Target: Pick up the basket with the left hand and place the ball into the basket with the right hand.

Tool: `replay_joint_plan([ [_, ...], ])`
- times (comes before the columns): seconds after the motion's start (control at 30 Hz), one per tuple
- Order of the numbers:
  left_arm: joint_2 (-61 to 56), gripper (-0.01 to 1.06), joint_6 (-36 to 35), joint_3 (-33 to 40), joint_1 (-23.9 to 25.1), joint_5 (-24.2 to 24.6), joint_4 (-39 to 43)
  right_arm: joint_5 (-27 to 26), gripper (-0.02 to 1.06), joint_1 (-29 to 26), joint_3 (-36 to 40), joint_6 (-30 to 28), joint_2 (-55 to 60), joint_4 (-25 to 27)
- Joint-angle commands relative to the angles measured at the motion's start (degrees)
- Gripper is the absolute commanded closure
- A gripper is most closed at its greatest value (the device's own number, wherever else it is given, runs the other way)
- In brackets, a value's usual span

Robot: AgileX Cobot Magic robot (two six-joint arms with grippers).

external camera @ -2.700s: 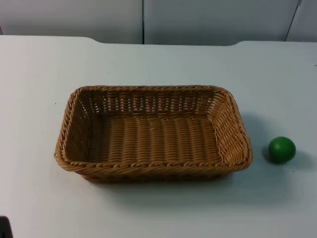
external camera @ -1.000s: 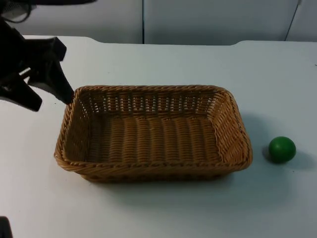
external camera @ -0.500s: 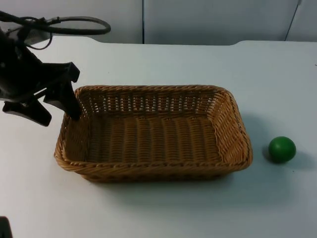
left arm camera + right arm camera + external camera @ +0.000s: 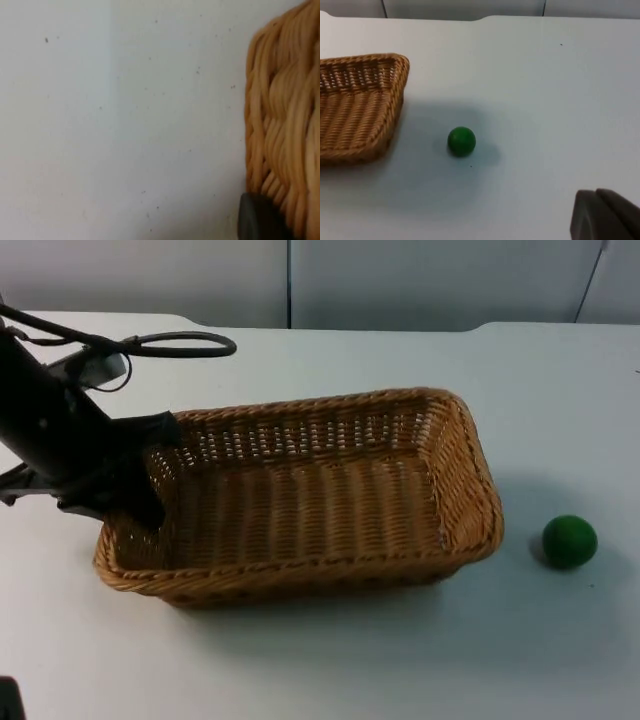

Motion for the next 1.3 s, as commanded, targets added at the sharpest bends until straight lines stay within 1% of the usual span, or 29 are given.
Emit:
replay_joint_plan([
  [0.0, 1.08, 1.05, -0.18, -0.54, -0.09, -1.75, 2.02, -0.55, 1.05, 0.0, 0.37, -0.2, -0.13, -0.11],
  [0.07, 1.08, 1.05, -1.02, -1.06, -0.09, -1.22, 2.02, -0.55, 1.05, 0.0, 0.37, -0.2, -0.13, -0.11],
  [0.13, 0.67, 1.05, -2.4, -1.89, -0.09, 0.26, 2.32, -0.55, 1.05, 0.0, 0.37, -0.2, -0.13, -0.11],
  [0.2, -0.63, 1.05, -2.53, -2.97, -0.09, 2.85, 2.42, -0.65, 1.05, 0.0, 0.37, -0.2, -0.13, -0.08],
  [0.23, -0.63, 1.05, -2.53, -2.97, -0.09, 2.85, 2.42, -0.65, 1.05, 0.0, 0.37, -0.2, -0.13, -0.08],
  [0.27, -1.55, 1.05, -2.53, -3.27, -0.09, 3.88, 2.69, -0.65, 1.05, 0.0, 0.37, -0.2, -0.13, -0.08],
  [0.43, -7.79, 1.05, -4.39, -3.76, -0.09, 4.28, 3.95, -0.65, 1.05, 0.0, 0.37, -0.66, -0.13, -0.33],
  [0.5, -10.78, 1.05, -4.5, -3.76, -0.09, 4.52, 3.95, -0.79, 1.05, 0.0, 0.37, -5.07, -0.13, -5.44],
  [0.53, -10.78, 1.05, -4.5, -3.76, -0.09, 4.52, 3.95, -0.79, 1.05, 0.0, 0.37, -5.07, -0.13, -5.44],
  [0.57, -12.33, 1.05, -4.5, -3.76, -0.09, 5.38, 3.95, -1.47, 1.05, 0.0, 0.18, -4.02, -0.13, -6.6],
  [0.67, -16.26, 1.05, -4.5, -3.76, -0.09, 6.27, 3.95, -1.9, 1.05, 0.0, 0.18, -3.52, -0.13, -6.61],
  [0.8, -18.6, 1.05, -4.77, -3.76, -0.09, 6.78, 3.95, -1.9, 1.05, 0.0, 0.18, -3.52, -0.13, -6.61],
  [0.87, -18.85, 1.05, -4.96, -3.76, -0.09, 8.27, 4.04, -1.9, 1.05, 0.0, 0.18, -3.52, -0.13, -6.61],
  [1.07, -18.85, 1.05, -4.86, -2.91, 1.2, 9.24, 6.08, -1.9, 1.05, 0.0, 0.18, -3.52, -0.13, -6.5],
  [1.13, -18.85, 1.05, -4.86, -2.91, 1.95, 10.72, 8.1, -1.8, 1.05, 0.0, 0.18, -3.52, -0.13, -6.13],
  [1.2, -18.85, 1.05, -4.86, -2.91, 2.51, 12.13, 8.43, -1.8, 1.05, 0.0, 0.18, -3.52, -0.13, -6.13],
  [1.27, -18.85, 1.05, -4.86, -2.91, 2.51, 12.43, 8.51, -1.67, 1.05, 0.0, 0.18, -3.52, -0.13, -6.02],
])
